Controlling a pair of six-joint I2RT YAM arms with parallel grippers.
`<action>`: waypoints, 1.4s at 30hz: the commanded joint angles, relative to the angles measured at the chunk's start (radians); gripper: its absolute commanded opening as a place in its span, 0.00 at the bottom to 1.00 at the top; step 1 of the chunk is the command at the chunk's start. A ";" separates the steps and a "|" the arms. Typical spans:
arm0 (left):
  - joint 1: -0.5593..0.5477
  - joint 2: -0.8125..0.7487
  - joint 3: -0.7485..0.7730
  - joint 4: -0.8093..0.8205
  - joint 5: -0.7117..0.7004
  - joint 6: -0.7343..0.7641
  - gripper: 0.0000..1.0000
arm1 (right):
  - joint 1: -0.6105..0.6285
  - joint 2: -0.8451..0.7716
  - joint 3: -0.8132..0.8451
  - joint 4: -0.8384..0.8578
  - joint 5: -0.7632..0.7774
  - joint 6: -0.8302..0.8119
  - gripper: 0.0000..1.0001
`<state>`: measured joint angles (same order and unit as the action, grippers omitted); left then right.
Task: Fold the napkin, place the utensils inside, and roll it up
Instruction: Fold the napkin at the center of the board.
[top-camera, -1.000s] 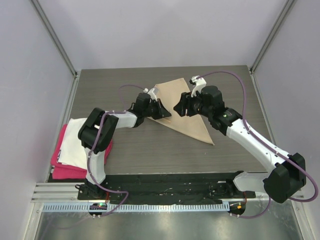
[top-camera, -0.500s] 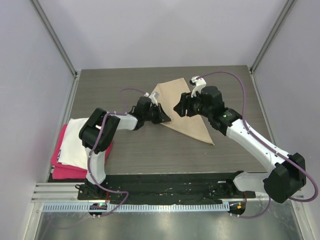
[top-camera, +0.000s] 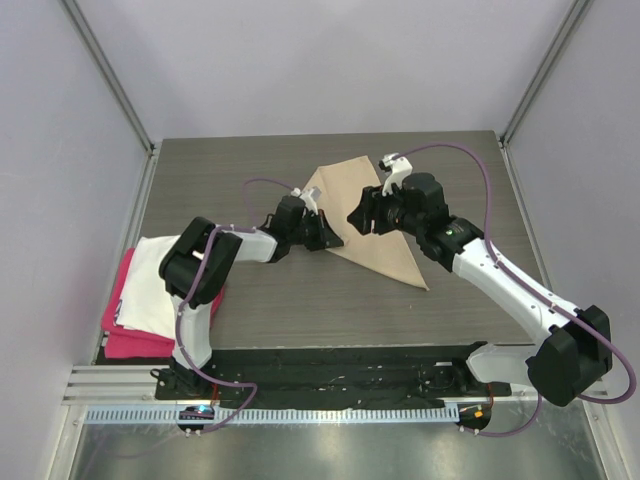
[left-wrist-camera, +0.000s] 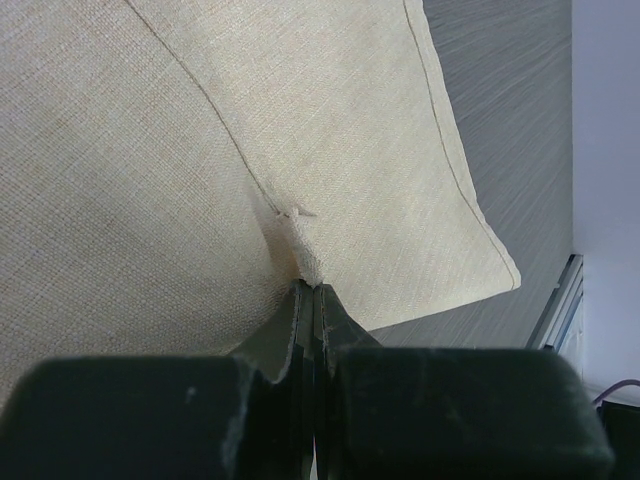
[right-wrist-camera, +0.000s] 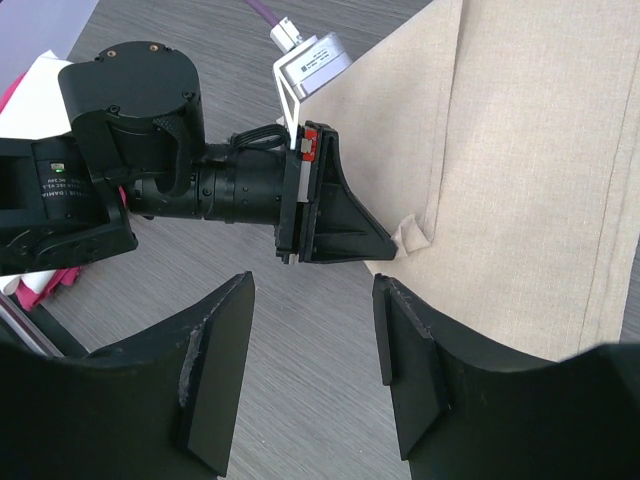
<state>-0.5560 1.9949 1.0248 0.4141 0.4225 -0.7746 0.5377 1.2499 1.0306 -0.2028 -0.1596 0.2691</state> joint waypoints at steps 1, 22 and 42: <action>-0.012 -0.033 -0.003 0.011 0.005 0.031 0.01 | 0.005 -0.030 -0.007 0.032 0.006 0.012 0.59; -0.019 -0.142 0.107 -0.106 -0.007 0.072 0.66 | 0.001 -0.127 -0.017 -0.058 0.190 0.050 0.62; 0.358 -0.544 0.274 -0.893 -0.205 0.311 0.79 | -0.515 -0.112 -0.316 -0.423 0.002 0.295 0.61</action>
<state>-0.2531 1.5116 1.2793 -0.3599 0.2268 -0.5407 0.0414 1.1404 0.7494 -0.5758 -0.0875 0.5144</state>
